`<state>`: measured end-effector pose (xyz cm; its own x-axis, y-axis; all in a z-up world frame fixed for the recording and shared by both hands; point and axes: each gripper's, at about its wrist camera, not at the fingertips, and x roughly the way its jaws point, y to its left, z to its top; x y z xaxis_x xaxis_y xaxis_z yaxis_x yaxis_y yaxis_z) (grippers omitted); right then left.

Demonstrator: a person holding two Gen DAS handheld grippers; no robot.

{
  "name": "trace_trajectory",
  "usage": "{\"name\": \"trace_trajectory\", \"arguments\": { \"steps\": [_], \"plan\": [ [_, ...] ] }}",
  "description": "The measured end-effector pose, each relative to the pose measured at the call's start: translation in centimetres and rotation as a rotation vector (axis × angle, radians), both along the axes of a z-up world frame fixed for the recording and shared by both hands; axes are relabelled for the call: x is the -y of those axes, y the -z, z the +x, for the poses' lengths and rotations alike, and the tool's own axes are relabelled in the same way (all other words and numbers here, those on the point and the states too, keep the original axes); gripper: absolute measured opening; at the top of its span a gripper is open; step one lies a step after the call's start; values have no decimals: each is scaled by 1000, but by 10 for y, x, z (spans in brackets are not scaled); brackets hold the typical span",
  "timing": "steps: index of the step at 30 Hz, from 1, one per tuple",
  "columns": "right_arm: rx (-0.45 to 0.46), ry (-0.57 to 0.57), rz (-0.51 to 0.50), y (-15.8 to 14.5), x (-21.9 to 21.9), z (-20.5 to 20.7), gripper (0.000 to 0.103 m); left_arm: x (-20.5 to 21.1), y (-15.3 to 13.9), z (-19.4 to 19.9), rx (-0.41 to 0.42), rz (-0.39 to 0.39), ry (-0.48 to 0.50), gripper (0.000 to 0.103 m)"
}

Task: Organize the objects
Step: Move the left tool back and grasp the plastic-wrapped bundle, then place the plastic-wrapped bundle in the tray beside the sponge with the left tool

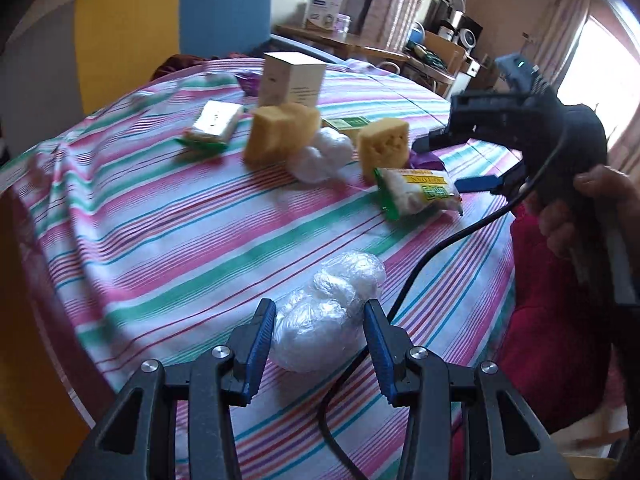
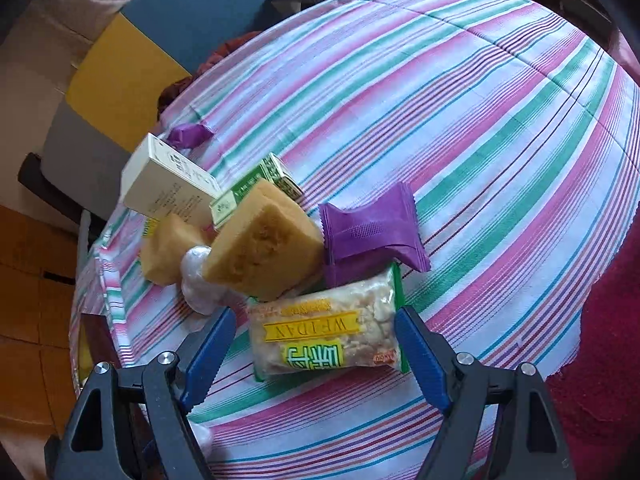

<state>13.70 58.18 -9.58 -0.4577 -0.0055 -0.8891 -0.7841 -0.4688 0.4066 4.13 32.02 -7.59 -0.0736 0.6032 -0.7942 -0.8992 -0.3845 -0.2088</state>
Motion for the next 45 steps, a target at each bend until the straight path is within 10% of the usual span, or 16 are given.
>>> {"name": "trace_trajectory", "arguments": {
  "steps": [8, 12, 22, 34, 45],
  "plan": [
    [-84, -332, -168, 6, 64, -27, 83, 40, -17, -15, 14, 59, -79, 46],
    [-33, -451, -27, -12, 89, -37, 83, 63, -30, -20, 5, 91, -117, 46],
    [109, -453, 299, -23, 72, -68, 82, 113, -41, -36, 21, 128, -248, 46],
    [188, -510, 317, 8, 64, -90, 59, 222, -50, -76, 9, 108, -564, 46],
    [176, -498, 294, 6, 61, -80, 59, 309, -35, -110, -28, -22, -857, 46]
  ]
}}
